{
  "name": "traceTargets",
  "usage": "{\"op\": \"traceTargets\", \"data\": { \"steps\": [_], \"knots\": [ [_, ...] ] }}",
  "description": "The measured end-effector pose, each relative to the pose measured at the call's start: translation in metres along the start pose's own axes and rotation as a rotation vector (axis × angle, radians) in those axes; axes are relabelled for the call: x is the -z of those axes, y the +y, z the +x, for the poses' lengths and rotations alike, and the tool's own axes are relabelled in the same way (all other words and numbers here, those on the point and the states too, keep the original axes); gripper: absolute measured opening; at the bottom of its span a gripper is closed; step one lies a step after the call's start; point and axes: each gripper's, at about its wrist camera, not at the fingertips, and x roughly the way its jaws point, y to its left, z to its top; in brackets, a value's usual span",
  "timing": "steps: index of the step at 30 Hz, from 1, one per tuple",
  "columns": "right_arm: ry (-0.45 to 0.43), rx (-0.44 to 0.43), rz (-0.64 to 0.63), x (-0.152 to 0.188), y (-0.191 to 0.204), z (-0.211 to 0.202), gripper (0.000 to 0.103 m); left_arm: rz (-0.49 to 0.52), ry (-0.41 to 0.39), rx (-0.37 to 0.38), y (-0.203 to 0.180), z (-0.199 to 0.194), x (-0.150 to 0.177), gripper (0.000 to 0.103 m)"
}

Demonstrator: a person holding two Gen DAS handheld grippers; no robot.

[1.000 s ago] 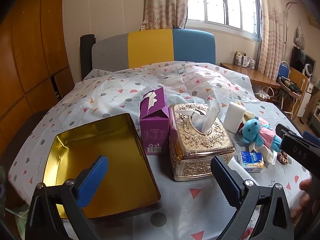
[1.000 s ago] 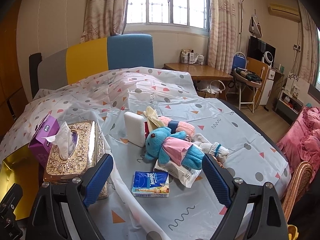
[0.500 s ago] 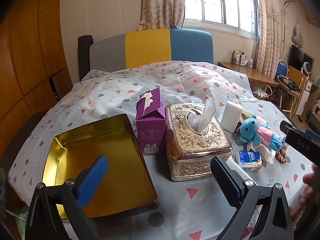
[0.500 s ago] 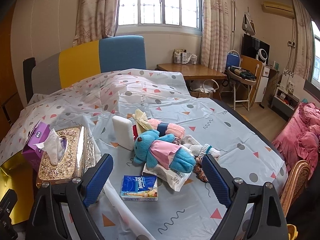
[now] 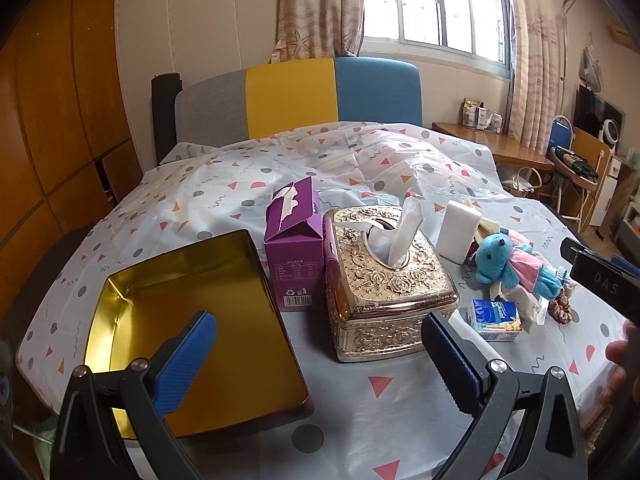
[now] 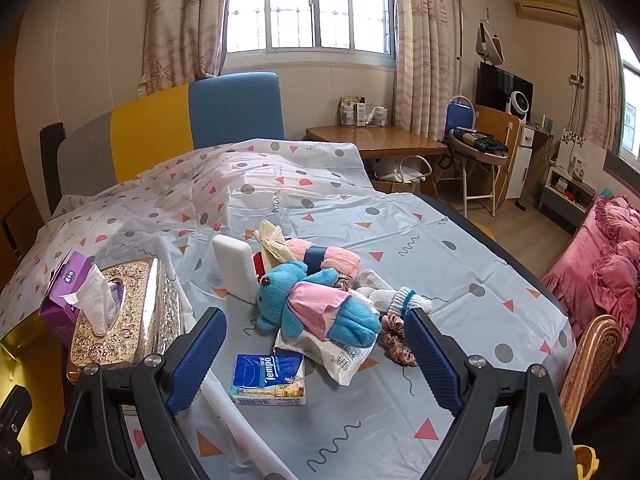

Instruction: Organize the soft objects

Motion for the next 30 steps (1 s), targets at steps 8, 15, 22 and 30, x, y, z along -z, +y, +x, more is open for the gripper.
{"op": "traceTargets", "data": {
  "steps": [8, 15, 22, 30],
  "knots": [
    [-0.001, 0.009, 0.009, -0.001, -0.007, 0.003, 0.092, 0.013, 0.009, 0.009, -0.004, 0.002, 0.002, 0.103],
    [0.003, 0.018, 0.019, -0.004, -0.021, 0.009, 0.092, 0.043, 0.016, 0.045, -0.011, 0.004, 0.002, 0.103],
    [0.051, 0.032, 0.084, -0.018, -0.071, 0.044, 0.092, 0.117, 0.047, 0.281, -0.035, 0.008, -0.007, 0.103],
    [0.170, 0.039, 0.296, -0.008, -0.134, 0.087, 0.092, 0.336, 0.088, 0.434, -0.112, 0.027, -0.027, 0.095]
  ]
}}
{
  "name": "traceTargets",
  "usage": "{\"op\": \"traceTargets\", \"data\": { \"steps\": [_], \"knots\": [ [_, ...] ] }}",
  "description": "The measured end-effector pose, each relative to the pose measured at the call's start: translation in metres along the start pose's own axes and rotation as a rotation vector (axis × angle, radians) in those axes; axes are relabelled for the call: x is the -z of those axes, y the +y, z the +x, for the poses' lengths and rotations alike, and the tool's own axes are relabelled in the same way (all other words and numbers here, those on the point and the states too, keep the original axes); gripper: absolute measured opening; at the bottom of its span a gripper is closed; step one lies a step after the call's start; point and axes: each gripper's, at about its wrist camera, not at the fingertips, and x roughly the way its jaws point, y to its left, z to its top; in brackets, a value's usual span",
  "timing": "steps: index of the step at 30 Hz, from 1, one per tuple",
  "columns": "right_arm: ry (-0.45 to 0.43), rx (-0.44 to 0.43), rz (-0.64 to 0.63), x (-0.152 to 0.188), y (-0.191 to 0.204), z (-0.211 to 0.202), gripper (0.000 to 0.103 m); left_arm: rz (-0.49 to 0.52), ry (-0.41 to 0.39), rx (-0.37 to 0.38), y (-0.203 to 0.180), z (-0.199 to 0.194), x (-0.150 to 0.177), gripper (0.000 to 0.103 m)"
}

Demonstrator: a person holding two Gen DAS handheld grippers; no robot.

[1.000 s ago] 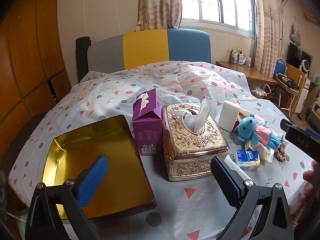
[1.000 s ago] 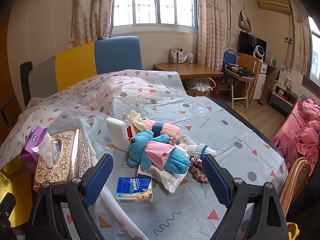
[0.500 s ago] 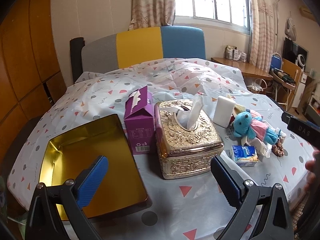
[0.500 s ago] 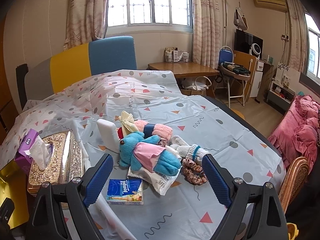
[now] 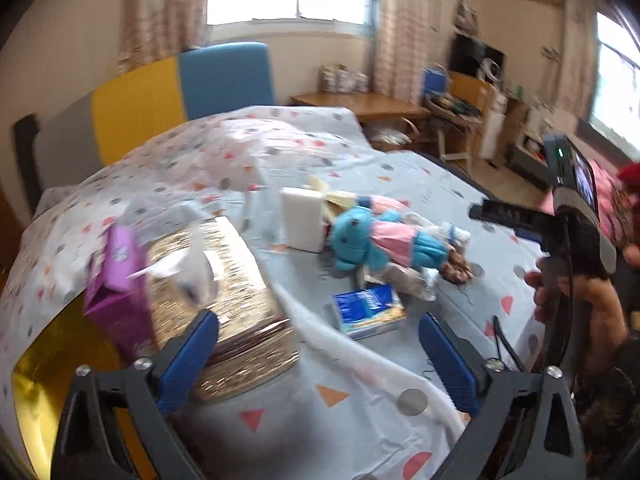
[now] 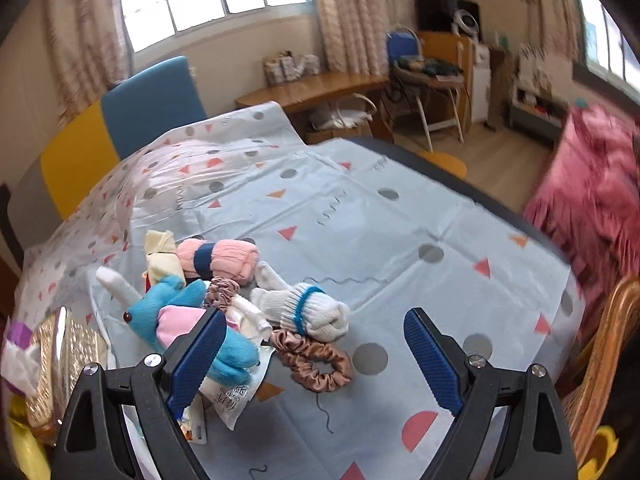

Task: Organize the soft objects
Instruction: 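Reach the left gripper to the blue Tempo tissue pack and grasp it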

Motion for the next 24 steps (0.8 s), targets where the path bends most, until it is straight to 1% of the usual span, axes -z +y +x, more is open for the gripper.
{"op": "traceTargets", "data": {
  "steps": [2, 3, 5, 9, 10, 12, 14, 16, 19, 20, 22, 23, 24],
  "knots": [
    [0.013, -0.007, 0.039, 0.000, -0.008, 0.001, 0.092, 0.097, 0.048, 0.025, -0.017, 0.023, -0.006, 0.094],
    [0.019, -0.012, 0.052, 0.001, -0.010, 0.002, 0.092, 0.139, 0.078, 0.033, -0.026, 0.034, -0.008, 0.092],
    [0.032, -0.029, 0.083, 0.001, -0.016, 0.003, 0.092, 0.213, 0.117, 0.049, -0.041, 0.056, -0.009, 0.092],
    [0.038, -0.048, 0.120, 0.001, -0.021, 0.003, 0.092, 0.340, 0.209, 0.042, -0.062, 0.097, -0.008, 0.092],
    [0.038, -0.053, 0.125, 0.001, -0.022, 0.003, 0.092, 0.372, 0.233, 0.031, -0.066, 0.108, -0.006, 0.092],
    [0.043, -0.065, 0.132, 0.000, -0.023, 0.005, 0.092, 0.438, 0.267, 0.021, -0.071, 0.124, -0.001, 0.092],
    [0.051, -0.083, 0.144, 0.000, -0.024, 0.006, 0.092, 0.475, 0.296, 0.007, -0.073, 0.142, 0.001, 0.092],
    [0.057, -0.091, 0.154, 0.000, -0.025, 0.007, 0.092, 0.469, 0.307, 0.017, -0.071, 0.153, 0.002, 0.092],
    [0.067, -0.100, 0.165, 0.000, -0.026, 0.010, 0.092, 0.439, 0.314, 0.056, -0.067, 0.167, 0.003, 0.091],
    [0.073, -0.101, 0.166, 0.000, -0.026, 0.011, 0.092, 0.421, 0.324, 0.071, -0.066, 0.173, 0.003, 0.081],
    [0.083, -0.106, 0.169, 0.001, -0.026, 0.013, 0.092, 0.376, 0.288, 0.102, -0.062, 0.169, 0.003, 0.075],
    [0.085, -0.107, 0.170, 0.001, -0.026, 0.013, 0.092, 0.364, 0.275, 0.118, -0.061, 0.167, 0.003, 0.069],
    [0.085, -0.107, 0.170, 0.001, -0.025, 0.013, 0.092, 0.352, 0.258, 0.135, -0.060, 0.163, 0.003, 0.061]
  ]
}}
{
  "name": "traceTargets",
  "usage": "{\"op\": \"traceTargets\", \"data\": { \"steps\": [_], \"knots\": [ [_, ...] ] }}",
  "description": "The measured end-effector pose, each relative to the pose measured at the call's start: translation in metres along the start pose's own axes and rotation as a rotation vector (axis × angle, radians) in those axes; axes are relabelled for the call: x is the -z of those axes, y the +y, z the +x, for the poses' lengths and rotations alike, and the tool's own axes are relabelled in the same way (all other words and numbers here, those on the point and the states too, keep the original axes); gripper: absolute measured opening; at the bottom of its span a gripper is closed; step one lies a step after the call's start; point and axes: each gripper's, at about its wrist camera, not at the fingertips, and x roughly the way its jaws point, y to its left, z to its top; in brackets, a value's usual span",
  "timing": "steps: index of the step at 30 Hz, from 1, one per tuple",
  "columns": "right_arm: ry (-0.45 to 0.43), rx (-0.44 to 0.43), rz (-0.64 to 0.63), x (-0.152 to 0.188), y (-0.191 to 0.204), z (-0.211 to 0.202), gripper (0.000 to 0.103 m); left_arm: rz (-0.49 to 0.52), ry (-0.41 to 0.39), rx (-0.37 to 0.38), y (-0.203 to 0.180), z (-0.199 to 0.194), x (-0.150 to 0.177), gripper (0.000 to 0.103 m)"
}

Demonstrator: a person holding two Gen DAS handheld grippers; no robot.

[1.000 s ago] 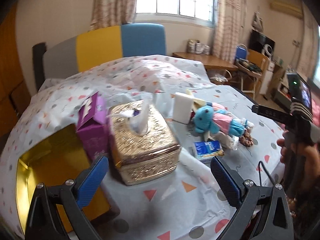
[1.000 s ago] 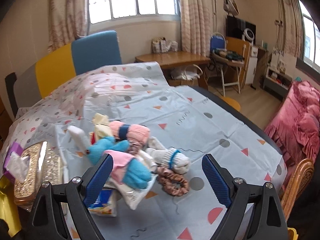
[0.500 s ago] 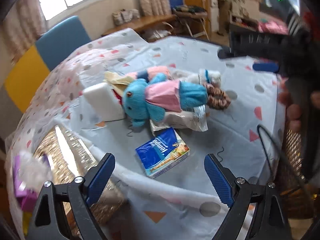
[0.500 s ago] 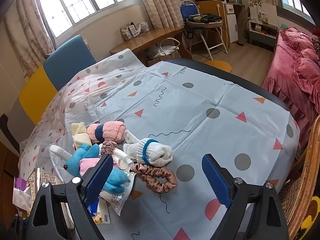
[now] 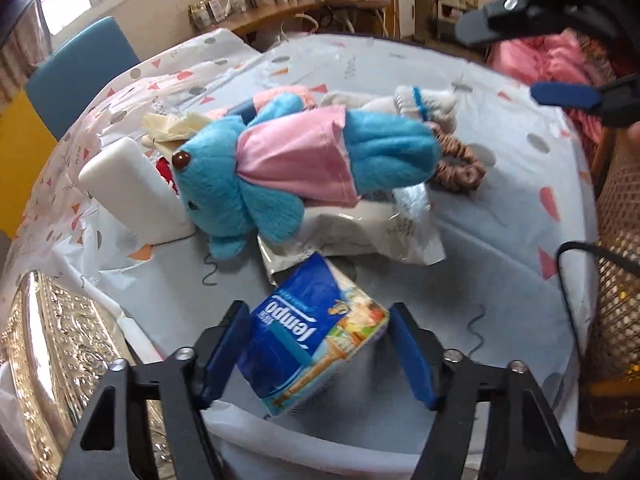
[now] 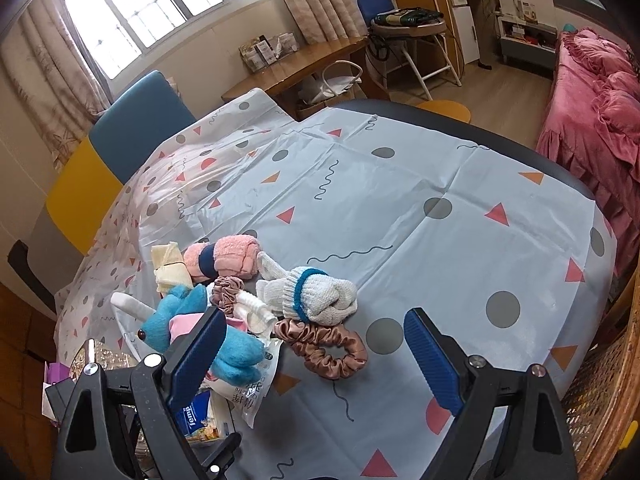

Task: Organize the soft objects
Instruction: 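Reach the left gripper to the blue Tempo tissue pack and grasp it, then carry the Tempo pack into the gold tray and release it with left while right grasps the brown scrunchie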

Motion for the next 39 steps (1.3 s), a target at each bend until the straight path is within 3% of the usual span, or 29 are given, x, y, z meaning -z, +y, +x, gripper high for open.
{"op": "traceTargets", "data": {
  "steps": [3, 8, 10, 11, 12, 14, 22, 24, 27, 30, 33, 36, 39],
  "knots": [
    [-0.001, 0.002, 0.001, 0.000, 0.000, 0.000, 0.092, -0.023, -0.047, 0.030, -0.002, -0.011, 0.003, 0.043],
    [0.004, 0.010, 0.005, 0.001, -0.001, 0.002, 0.092, -0.058, -0.060, 0.082, 0.002, -0.017, 0.005, 0.042],
    [0.009, 0.009, 0.014, 0.001, -0.003, 0.003, 0.092, -0.056, -0.049, 0.072, 0.004, -0.018, 0.005, 0.056],
    [0.011, 0.007, 0.022, 0.000, -0.004, 0.003, 0.092, -0.053, -0.042, 0.064, 0.006, -0.018, 0.003, 0.073],
    [0.014, 0.007, 0.028, 0.000, -0.005, 0.004, 0.092, -0.045, -0.037, 0.054, 0.008, -0.017, 0.000, 0.084],
    [0.025, 0.003, 0.039, 0.000, -0.007, 0.005, 0.092, 0.001, -0.016, 0.036, 0.006, -0.018, -0.003, 0.090],
    [0.052, -0.017, 0.056, 0.001, -0.010, 0.008, 0.092, 0.151, 0.128, -0.036, 0.000, 0.006, -0.018, 0.090],
    [0.058, -0.030, 0.078, 0.000, -0.014, 0.008, 0.092, 0.148, 0.161, -0.025, 0.001, 0.015, -0.017, 0.086],
    [0.047, -0.029, 0.124, -0.001, -0.023, 0.007, 0.092, 0.114, 0.166, 0.036, 0.003, 0.020, -0.013, 0.061],
    [0.031, -0.035, 0.186, -0.004, -0.035, 0.005, 0.092, 0.063, 0.125, 0.060, 0.004, 0.015, -0.006, 0.059],
    [0.035, -0.040, 0.226, -0.005, -0.042, 0.007, 0.084, 0.002, 0.077, 0.076, 0.005, 0.008, 0.004, 0.058],
    [0.074, -0.013, 0.194, -0.004, -0.037, 0.015, 0.077, -0.063, 0.037, 0.100, 0.005, -0.003, 0.015, 0.058],
    [0.128, 0.044, 0.083, 0.001, -0.020, 0.027, 0.077, -0.116, 0.008, 0.124, 0.002, -0.014, 0.026, 0.058]
  ]
}}
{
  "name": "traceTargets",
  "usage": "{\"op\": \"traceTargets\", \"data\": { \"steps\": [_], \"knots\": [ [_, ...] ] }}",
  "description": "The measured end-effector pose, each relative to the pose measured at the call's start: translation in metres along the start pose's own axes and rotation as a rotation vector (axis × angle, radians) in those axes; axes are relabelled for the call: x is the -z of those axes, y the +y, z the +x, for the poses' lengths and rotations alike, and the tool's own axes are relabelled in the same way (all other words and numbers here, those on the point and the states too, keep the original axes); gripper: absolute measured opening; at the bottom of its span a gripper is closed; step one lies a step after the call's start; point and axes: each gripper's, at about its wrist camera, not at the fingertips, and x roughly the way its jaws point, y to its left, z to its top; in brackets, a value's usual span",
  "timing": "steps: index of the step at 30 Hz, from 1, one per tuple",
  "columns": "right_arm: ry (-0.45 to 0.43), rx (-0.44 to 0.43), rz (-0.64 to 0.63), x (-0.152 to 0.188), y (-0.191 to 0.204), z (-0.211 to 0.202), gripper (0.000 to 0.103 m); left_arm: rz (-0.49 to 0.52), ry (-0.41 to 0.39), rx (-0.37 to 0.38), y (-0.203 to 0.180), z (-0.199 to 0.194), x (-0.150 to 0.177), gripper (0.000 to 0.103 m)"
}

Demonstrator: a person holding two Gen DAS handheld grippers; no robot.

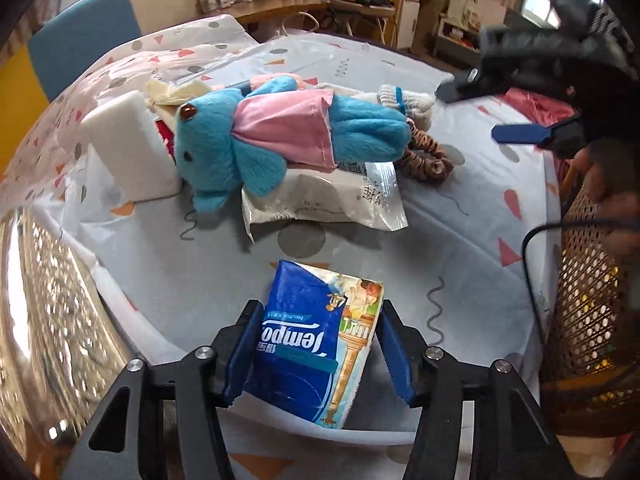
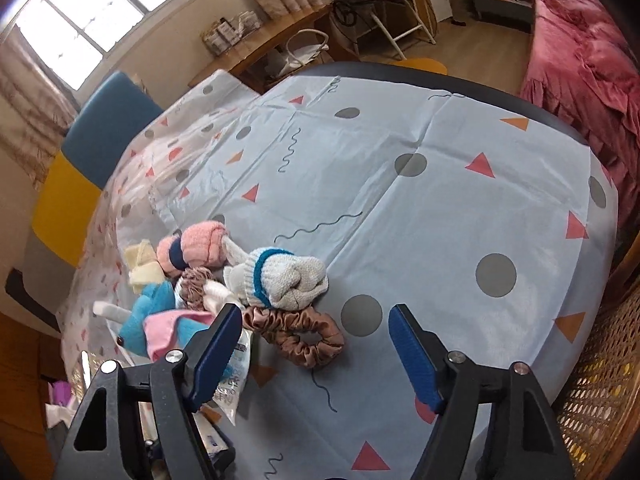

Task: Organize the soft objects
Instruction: 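Carry the Tempo pack into the gold tray and release it with left while right grasps the brown scrunchie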

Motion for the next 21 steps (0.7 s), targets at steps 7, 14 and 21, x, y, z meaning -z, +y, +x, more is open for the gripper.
{"op": "traceTargets", "data": {
  "steps": [7, 14, 21],
  "knots": [
    [0.124, 0.191, -0.222, 0.009, 0.029, 0.043, 0.074, -0.060, -0.046, 0.048, -0.001, -0.019, 0.011, 0.058],
    [0.176, 0.265, -0.267, 0.013, 0.026, 0.056, 0.016, -0.106, -0.126, 0.093, -0.001, -0.051, 0.012, 0.057],
    [0.185, 0.304, -0.332, 0.022, 0.036, 0.061, 0.016, -0.166, -0.231, 0.107, 0.013, -0.095, 0.000, 0.056]
  ]
}}
